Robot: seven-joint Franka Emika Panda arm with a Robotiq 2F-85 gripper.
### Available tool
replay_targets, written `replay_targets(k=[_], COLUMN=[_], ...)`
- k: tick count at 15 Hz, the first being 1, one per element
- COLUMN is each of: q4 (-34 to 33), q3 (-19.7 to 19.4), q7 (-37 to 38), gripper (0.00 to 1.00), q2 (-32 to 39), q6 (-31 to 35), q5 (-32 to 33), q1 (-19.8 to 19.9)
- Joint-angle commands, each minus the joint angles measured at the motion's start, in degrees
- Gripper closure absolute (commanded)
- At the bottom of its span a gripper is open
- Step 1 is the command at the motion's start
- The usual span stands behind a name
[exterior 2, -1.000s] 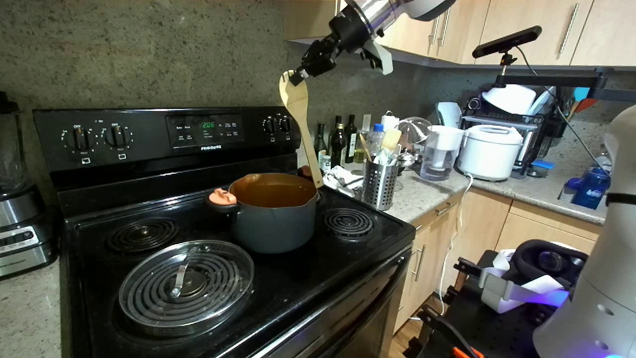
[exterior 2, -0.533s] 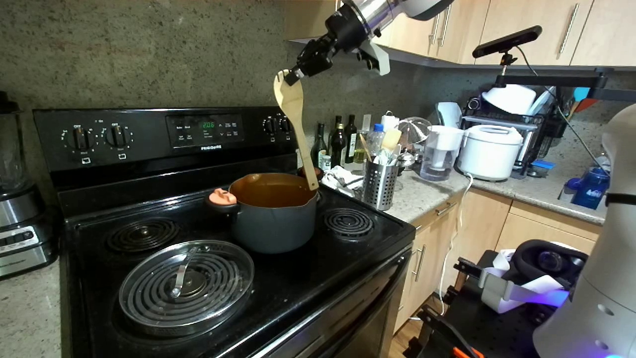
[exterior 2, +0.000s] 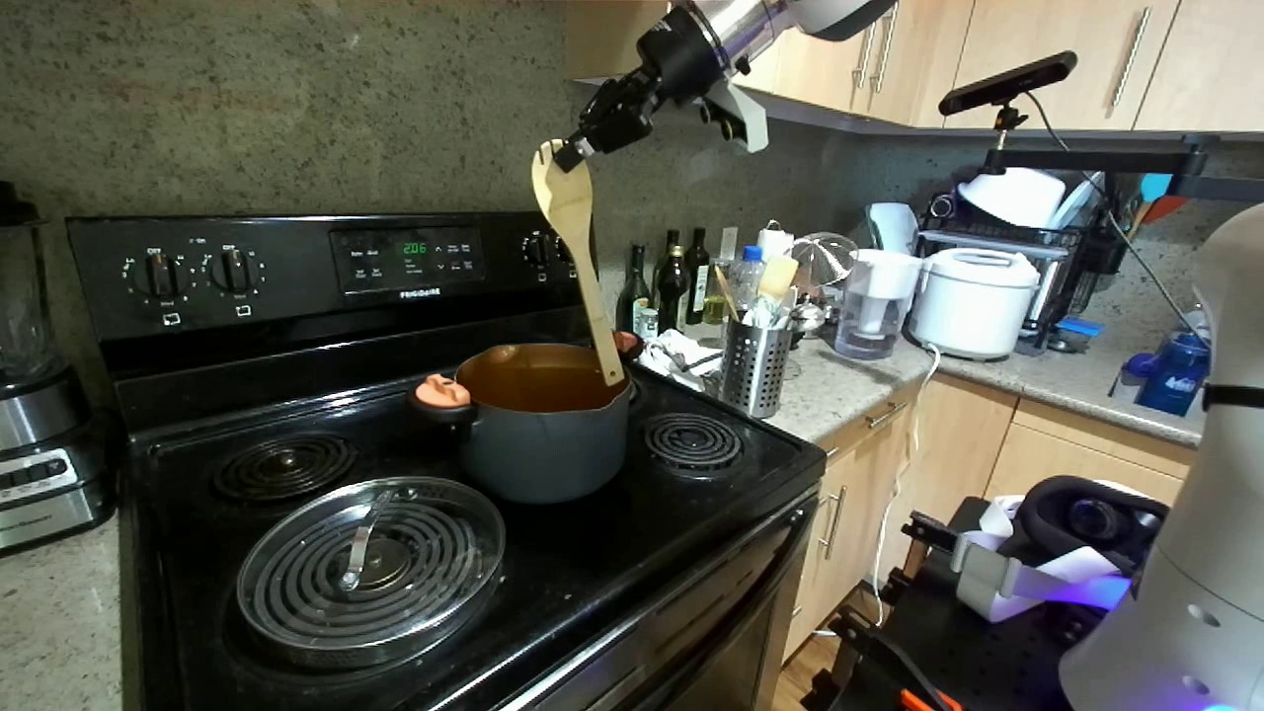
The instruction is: Pick up a wooden spatula from the holder and put it inside the pot on the stove
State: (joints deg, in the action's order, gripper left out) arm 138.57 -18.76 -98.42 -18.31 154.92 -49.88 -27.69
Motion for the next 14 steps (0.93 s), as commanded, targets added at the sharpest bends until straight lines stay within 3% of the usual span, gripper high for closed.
replay_targets(k=[1,14], q4=[0.28,0.29], q3=[-1.52,-3.5], q7=[-4.04,-5.86], gripper=[0.98,0.98], q2=[0.67,4.1], q6=[1.35,1.6], q5=[-2.95,-4.47], q1=[-0.97,-0.28])
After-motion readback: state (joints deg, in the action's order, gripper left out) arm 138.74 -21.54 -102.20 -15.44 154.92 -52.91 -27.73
